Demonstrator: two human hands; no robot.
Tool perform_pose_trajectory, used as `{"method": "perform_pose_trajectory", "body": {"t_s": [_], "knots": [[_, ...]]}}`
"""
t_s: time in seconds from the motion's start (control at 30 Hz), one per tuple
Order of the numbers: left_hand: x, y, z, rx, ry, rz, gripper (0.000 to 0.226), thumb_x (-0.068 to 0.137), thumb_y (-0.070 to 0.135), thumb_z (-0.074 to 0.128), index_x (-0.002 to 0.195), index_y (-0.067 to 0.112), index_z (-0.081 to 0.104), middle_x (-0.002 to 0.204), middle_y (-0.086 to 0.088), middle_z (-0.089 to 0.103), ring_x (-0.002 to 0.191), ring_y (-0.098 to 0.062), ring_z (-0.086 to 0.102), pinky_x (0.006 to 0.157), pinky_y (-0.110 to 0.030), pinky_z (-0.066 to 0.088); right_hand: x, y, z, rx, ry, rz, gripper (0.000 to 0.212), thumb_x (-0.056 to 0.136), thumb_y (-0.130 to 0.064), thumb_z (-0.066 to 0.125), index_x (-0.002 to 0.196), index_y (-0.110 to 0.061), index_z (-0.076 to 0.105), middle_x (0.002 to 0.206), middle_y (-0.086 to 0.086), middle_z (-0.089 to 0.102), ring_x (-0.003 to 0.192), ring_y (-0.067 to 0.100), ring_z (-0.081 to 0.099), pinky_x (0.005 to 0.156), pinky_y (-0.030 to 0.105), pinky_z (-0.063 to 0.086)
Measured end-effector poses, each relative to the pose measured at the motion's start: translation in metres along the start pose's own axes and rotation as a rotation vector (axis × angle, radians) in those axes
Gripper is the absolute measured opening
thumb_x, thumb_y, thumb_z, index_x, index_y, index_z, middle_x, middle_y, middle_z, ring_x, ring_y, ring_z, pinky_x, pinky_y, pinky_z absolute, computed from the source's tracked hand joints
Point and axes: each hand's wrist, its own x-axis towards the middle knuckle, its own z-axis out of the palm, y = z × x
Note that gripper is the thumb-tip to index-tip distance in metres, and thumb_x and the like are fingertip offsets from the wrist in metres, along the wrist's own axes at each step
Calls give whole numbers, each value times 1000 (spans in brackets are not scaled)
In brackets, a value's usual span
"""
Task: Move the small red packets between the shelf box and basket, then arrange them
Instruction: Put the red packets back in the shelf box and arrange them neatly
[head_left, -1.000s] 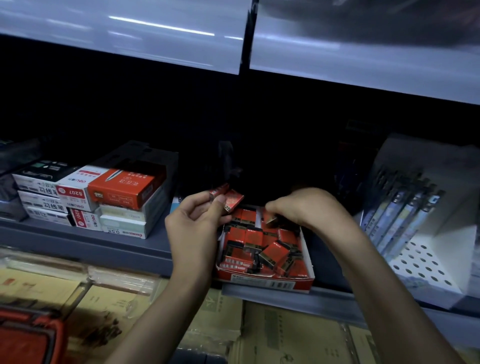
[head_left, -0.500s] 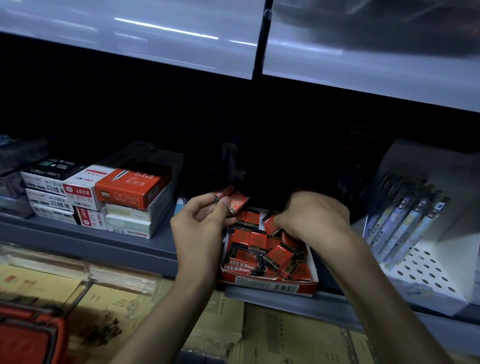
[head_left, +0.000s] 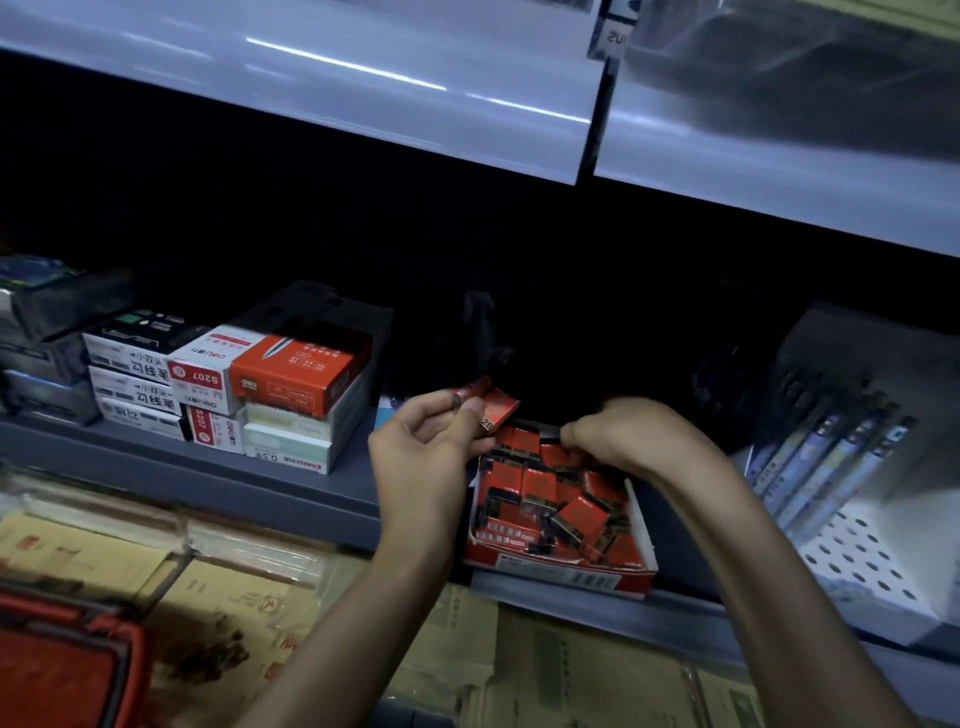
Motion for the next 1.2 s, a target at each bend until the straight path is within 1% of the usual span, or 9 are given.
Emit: {"method": "perform_pose_trajectory", "body": {"t_s": [0.13,0.33,0.47,0.57,0.7,0.9,0.97,1.1,1.2], "knots": [[-1,0,1,-6,-1,-5,11,91,14,76,100,11,71,82,-4,79,72,-17,77,67,-27,60,-4,-2,3,32,-60,-5,36,84,-32,57,55,-17,71,64,-1,68,66,20,63,64,29,45],[-2,1,1,2,2,-8,14,91,15,77,103,11,71,84,-4,79,75,-18,78,69,-27,60,-12,-12,5,37,-51,-42,25,90,-36,56,87,-14,68,87,3,74,83,23,72,85,34,59],[-3,3,0,-2,-5,-12,10,90,15,76,99,15,71,83,-3,79,76,-18,78,71,-29,60,-17,-6,-2,99,-41,-42,31,90,-43,57,83,-13,64,98,5,73,91,23,69,82,33,54],[-2,3,-1,-9,0,-17,14,91,15,76,104,12,71,85,-4,80,75,-17,78,72,-29,60,-24,1,-13,226,23,-100,39,94,-51,49,103,-18,70,117,9,67,104,26,62,80,28,42],[-2,3,-2,-4,-6,-14,17,91,16,76,106,9,71,86,-6,80,76,-20,78,74,-32,61,-26,16,-14,549,-35,-212,24,90,-30,50,69,-20,53,69,2,51,63,16,42,66,34,32],[1,-1,0,30,5,9,16,91,15,76,104,9,71,86,-6,80,75,-21,78,69,-29,59,-22,38,-7,678,-118,-280,29,84,-5,77,110,0,66,100,22,74,82,30,69,70,35,55],[0,-2,0,42,3,23,15,91,15,76,104,9,71,87,-7,80,74,-21,78,69,-28,59,-22,43,-4,741,-101,-251,33,79,-4,82,108,-2,67,103,19,75,90,32,74,78,33,60],[-3,-1,0,63,-1,50,10,91,14,76,100,12,72,85,-5,80,74,-18,77,66,-23,60,-21,46,-8,780,-3,-315,24,74,-5,86,91,-14,72,75,0,76,69,12,72,60,15,56],[-3,-2,0,74,-1,57,11,91,14,75,101,11,72,85,-5,79,74,-18,77,66,-22,61,-20,46,-11,747,32,-346,26,77,-4,85,83,-27,75,70,-12,74,67,2,69,64,11,55]]}}
